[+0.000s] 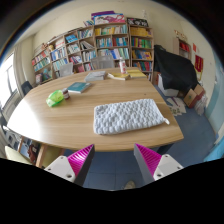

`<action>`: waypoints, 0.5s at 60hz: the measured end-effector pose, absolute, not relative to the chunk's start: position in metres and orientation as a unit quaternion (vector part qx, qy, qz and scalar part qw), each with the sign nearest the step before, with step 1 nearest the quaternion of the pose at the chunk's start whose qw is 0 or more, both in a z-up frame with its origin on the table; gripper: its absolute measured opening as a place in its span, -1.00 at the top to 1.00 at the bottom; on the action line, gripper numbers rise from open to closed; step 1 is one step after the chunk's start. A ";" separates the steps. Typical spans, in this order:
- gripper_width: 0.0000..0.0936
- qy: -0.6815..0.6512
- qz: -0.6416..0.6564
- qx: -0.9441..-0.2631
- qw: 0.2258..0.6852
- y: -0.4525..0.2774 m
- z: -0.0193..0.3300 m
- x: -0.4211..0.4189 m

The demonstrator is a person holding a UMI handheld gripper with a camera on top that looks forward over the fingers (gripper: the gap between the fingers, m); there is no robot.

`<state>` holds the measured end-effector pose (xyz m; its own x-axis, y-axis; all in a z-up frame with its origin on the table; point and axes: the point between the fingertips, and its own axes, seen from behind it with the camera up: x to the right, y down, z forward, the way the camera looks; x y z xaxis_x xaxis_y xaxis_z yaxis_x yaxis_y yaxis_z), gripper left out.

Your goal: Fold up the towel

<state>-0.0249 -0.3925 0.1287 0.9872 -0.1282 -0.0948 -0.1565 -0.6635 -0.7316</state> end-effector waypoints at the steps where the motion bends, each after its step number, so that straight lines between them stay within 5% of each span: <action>1: -0.78 0.076 0.018 -0.912 0.403 -0.395 0.134 -0.023; 30: -0.74 0.023 0.027 -0.913 0.407 -0.288 0.076 -0.097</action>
<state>-0.0970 -0.2877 0.0763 0.9975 -0.0197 -0.0682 -0.0639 -0.6677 -0.7417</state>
